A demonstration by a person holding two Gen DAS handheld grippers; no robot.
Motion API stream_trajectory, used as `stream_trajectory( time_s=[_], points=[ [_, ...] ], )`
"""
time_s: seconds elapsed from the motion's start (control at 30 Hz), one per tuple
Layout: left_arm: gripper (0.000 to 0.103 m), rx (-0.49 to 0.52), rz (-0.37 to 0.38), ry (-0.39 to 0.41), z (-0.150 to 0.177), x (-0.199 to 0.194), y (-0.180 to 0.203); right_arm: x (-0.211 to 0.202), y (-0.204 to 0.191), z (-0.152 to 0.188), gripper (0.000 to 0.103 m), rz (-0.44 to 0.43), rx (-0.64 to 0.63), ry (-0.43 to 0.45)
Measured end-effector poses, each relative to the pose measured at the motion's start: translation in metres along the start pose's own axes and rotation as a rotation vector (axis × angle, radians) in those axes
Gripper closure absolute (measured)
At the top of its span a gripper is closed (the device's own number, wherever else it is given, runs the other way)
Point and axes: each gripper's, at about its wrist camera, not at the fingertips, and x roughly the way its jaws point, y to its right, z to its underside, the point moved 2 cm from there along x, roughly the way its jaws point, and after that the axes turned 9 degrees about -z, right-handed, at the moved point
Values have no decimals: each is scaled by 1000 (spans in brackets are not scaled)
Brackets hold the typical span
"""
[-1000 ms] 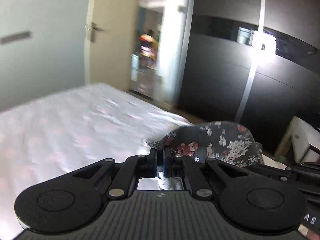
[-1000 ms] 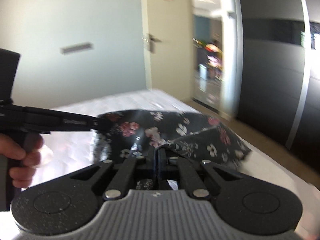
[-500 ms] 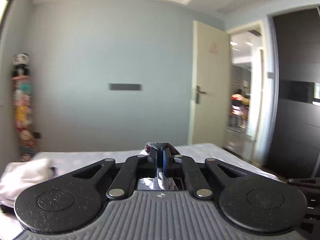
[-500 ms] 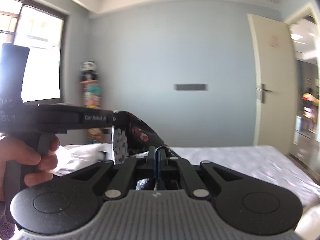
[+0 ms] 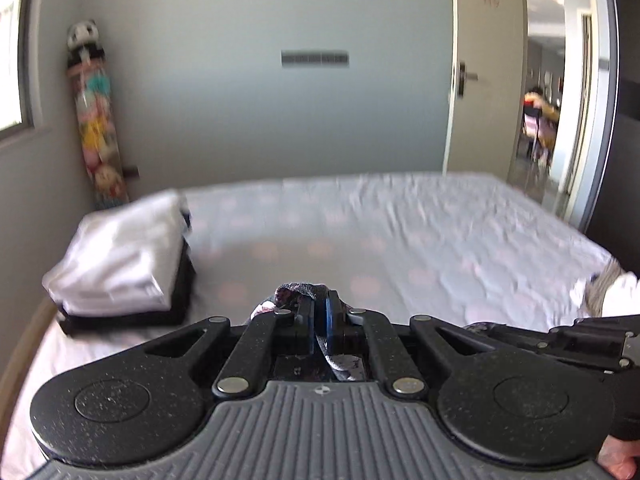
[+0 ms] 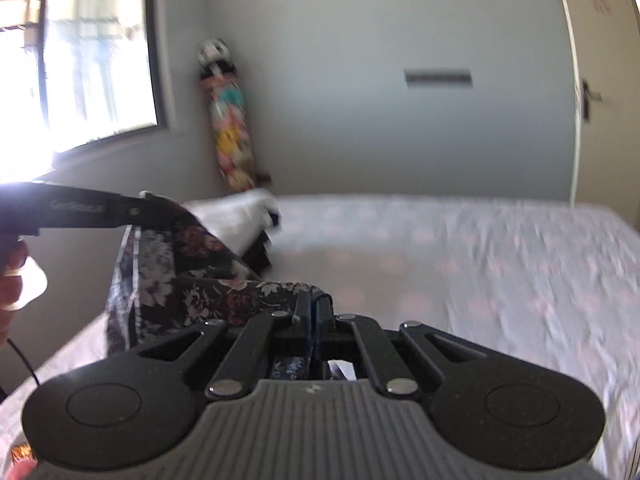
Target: Fold clothes
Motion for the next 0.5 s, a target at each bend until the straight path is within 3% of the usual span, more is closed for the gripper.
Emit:
stream_trajectory(
  time_s=[0.1, 0.2, 0.27, 0.3, 0.37, 0.5],
  points=[
    [97, -11, 43, -101, 25, 43, -19, 31, 29, 33, 100, 41, 52, -121],
    [96, -5, 59, -197, 53, 75, -18, 44, 51, 57, 96, 62, 77, -186],
    [95, 7, 78, -249, 68, 93, -18, 50, 57, 64, 94, 82, 75, -201],
    [92, 16, 82, -264, 71, 102, -18, 51, 61, 68, 86, 96, 65, -205],
    [90, 38, 94, -276, 76, 104, -23, 51, 68, 76, 82, 110, 53, -213],
    [69, 81, 121, -290, 85, 102, -34, 45, 76, 92, 77, 100, 61, -243]
  ],
)
